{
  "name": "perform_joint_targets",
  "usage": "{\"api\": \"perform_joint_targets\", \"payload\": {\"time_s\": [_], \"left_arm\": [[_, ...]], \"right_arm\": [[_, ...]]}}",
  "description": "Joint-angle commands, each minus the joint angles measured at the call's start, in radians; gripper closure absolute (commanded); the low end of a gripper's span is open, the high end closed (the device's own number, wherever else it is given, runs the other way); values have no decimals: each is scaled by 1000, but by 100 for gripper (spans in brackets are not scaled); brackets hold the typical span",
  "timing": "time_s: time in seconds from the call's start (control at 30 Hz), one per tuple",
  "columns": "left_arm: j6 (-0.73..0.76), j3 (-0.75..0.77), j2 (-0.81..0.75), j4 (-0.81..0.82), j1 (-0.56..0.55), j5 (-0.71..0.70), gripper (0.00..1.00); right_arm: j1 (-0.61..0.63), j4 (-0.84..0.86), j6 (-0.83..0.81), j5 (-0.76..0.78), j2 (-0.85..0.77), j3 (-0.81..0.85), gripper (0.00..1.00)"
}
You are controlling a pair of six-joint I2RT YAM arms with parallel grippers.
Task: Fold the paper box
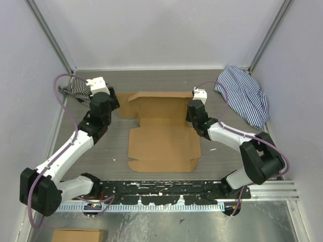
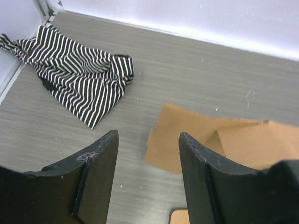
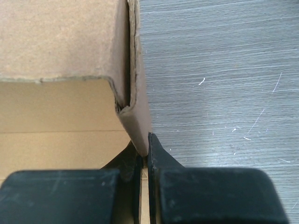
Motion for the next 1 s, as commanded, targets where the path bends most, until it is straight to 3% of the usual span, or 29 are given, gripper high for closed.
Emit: {"api": "perform_joint_targets", "payload": {"time_s": [0.0, 0.2, 0.57, 0.97], "left_arm": [[-101, 88, 52, -19, 64, 241, 40], [-198, 21, 50, 58, 64, 462, 53], [-234, -59, 54, 98, 64, 461, 55], [-284, 24, 173, 124, 58, 543, 59]], "right_arm": [[4, -26, 24, -40, -28, -3, 99], [5, -37, 17, -65, -10, 25, 99], [5, -39, 11, -83, -9, 26, 99], [5, -24, 6, -109, -22, -12, 99]]}}
